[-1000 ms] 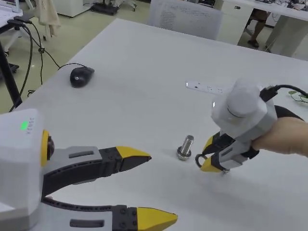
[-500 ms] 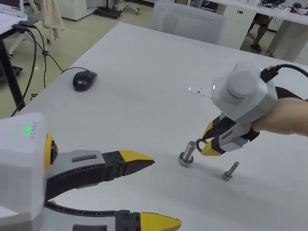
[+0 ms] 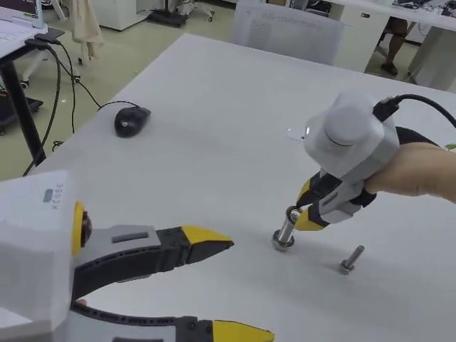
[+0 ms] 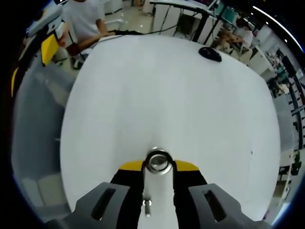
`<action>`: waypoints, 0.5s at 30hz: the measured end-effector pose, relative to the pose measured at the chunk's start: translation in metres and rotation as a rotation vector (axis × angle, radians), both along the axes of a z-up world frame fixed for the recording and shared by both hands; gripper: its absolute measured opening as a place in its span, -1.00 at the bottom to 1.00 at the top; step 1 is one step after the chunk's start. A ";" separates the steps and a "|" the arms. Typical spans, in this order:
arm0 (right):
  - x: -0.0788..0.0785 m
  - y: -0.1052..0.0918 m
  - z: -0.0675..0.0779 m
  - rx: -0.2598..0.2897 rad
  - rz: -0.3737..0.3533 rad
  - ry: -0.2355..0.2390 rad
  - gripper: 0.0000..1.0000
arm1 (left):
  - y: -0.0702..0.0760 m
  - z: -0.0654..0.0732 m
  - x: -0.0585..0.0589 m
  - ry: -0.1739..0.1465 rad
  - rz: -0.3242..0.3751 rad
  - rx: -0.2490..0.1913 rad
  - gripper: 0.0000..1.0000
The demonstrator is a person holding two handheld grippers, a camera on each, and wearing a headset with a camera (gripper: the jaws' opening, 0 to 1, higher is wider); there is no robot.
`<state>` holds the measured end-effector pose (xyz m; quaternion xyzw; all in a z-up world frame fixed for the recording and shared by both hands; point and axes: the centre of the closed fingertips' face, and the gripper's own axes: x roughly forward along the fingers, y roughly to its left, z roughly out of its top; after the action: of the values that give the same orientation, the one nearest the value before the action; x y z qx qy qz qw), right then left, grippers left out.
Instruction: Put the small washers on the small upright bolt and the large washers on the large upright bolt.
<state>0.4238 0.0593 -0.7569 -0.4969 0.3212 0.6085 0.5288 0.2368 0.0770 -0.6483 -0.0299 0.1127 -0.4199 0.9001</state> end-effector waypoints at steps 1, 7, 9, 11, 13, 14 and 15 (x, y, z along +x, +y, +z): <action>0.000 0.000 -0.001 -0.001 0.000 0.004 -0.55 | 0.001 0.000 0.000 0.000 0.004 -0.002 0.00; -0.002 0.003 -0.005 -0.015 0.012 0.001 -0.55 | 0.001 -0.002 0.001 0.003 0.010 -0.008 0.00; -0.001 0.003 -0.008 -0.021 0.013 0.001 -0.55 | 0.001 -0.002 0.002 0.005 0.008 -0.009 0.00; 0.000 0.004 -0.011 -0.031 0.022 -0.007 -0.55 | 0.001 -0.003 0.002 0.006 0.010 -0.009 0.00; 0.000 0.005 -0.013 -0.033 0.019 -0.005 -0.55 | 0.001 -0.003 0.003 0.006 0.012 -0.015 0.00; -0.001 0.005 -0.015 -0.038 0.023 0.002 -0.55 | 0.000 -0.003 0.003 0.006 0.012 -0.019 0.00; 0.000 0.005 -0.017 -0.045 0.024 -0.002 -0.55 | 0.000 -0.003 0.003 0.008 0.012 -0.017 0.00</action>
<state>0.4236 0.0638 -0.7742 -0.5129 0.3283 0.6070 0.5106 0.2395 0.0771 -0.6516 -0.0400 0.1123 -0.4151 0.9019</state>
